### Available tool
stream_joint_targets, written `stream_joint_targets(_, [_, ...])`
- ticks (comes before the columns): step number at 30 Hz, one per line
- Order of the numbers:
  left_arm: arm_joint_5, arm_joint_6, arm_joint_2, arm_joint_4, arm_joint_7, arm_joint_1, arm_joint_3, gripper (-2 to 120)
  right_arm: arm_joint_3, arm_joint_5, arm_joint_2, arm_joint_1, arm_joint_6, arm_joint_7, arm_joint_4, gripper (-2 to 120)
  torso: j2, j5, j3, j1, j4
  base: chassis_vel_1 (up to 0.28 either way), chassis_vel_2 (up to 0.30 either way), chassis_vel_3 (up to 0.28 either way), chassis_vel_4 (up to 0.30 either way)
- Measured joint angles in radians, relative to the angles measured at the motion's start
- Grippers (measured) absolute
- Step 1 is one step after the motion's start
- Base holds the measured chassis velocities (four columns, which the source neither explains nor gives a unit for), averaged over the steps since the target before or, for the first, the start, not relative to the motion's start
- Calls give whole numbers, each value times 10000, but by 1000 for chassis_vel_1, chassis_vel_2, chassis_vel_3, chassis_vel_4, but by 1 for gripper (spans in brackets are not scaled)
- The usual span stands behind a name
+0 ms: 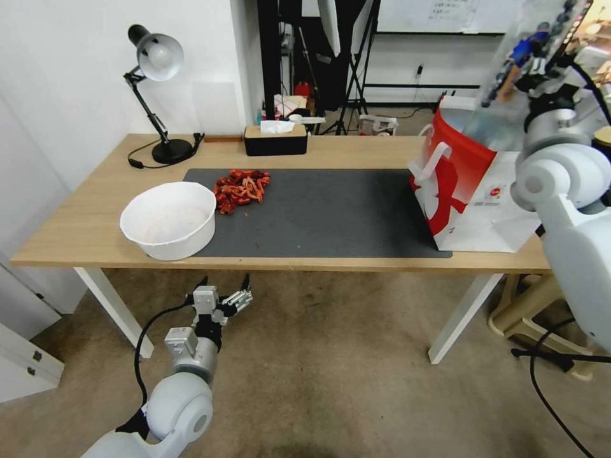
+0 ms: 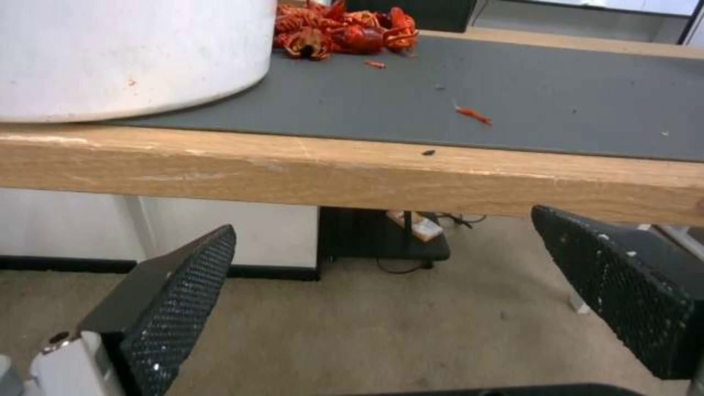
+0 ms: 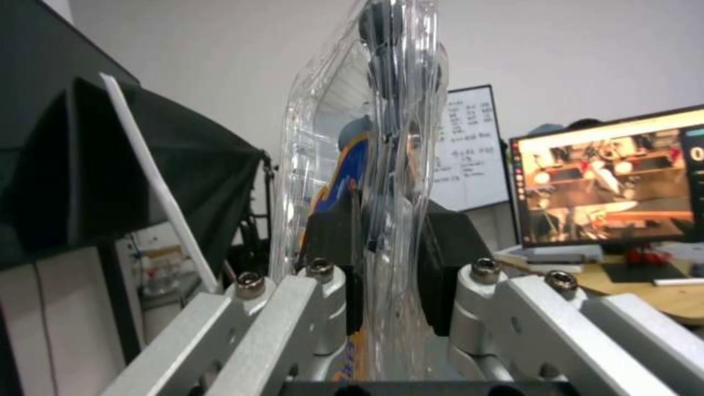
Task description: Close the takeout container lid, then place the container into the takeout bag.
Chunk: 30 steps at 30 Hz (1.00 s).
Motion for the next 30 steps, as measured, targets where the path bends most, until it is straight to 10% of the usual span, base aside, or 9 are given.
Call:
stream_joint_targets(19, [-7,190,69,-120,-129,-43,42,100,447,505,558,-1104,-283,382,348,73,0,-2,0,1,1,0,0,0,0])
stream_joint_targets(30, [-29,239,65,-212,-106,-18,-26,100,362,1170,249,-1954,183,-1090,1915,109,0,-1,-1,0,1,0,0,0,0])
